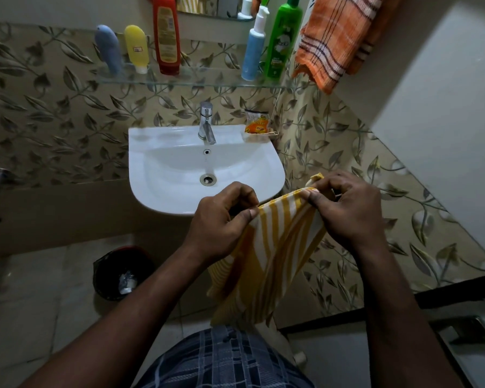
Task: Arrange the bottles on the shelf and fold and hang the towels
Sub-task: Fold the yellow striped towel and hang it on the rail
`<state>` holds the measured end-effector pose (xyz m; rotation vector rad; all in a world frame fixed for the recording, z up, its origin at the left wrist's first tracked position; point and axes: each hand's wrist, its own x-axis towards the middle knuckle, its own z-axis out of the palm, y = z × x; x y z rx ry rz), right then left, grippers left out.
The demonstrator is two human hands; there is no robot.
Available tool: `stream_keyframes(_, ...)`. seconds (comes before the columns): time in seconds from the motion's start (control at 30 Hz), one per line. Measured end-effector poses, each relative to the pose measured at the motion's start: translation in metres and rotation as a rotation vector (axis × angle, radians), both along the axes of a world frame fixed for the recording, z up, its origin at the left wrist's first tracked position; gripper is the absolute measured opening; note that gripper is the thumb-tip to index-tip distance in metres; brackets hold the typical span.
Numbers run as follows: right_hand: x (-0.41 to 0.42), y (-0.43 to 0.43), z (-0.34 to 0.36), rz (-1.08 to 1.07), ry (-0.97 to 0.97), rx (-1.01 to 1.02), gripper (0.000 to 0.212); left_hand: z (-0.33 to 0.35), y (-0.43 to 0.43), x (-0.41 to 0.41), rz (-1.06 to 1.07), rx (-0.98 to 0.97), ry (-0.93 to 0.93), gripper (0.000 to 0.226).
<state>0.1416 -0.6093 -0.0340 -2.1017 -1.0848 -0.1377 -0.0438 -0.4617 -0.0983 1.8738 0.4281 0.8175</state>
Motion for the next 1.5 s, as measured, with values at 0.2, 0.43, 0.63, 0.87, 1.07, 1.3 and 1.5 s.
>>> stream_keyframes(0.2,-0.008,0.002,0.000,-0.054,0.121,0.079,0.014,-0.002,-0.002,0.002,-0.097,-0.059,0.066,0.021)
stream_keyframes(0.43,-0.013,0.002,0.008,-0.158,0.132,0.182,0.008,-0.014,-0.014,-0.005,-0.216,0.078,0.093,0.011)
stream_keyframes(0.63,0.000,0.000,-0.008,-0.295,0.104,0.145,0.012,-0.019,0.010,-0.012,-0.148,0.075,0.230,0.019)
stream_keyframes(0.87,0.008,0.002,-0.030,-0.376,0.041,0.108,0.017,-0.012,0.023,-0.013,-0.184,0.013,0.326,0.014)
stream_keyframes(1.07,-0.002,0.003,-0.033,-0.297,0.006,0.186,0.026,-0.007,0.016,-0.004,-0.046,-0.011,0.237,0.029)
stream_keyframes(1.3,-0.023,0.014,-0.038,0.418,-0.086,-0.068,0.036,0.009,0.006,0.003,-0.033,0.104,0.241,0.041)
stream_keyframes(1.5,-0.014,0.023,-0.039,0.495,-0.014,-0.254,0.021,0.012,0.007,0.001,-0.128,0.394,0.235,0.028)
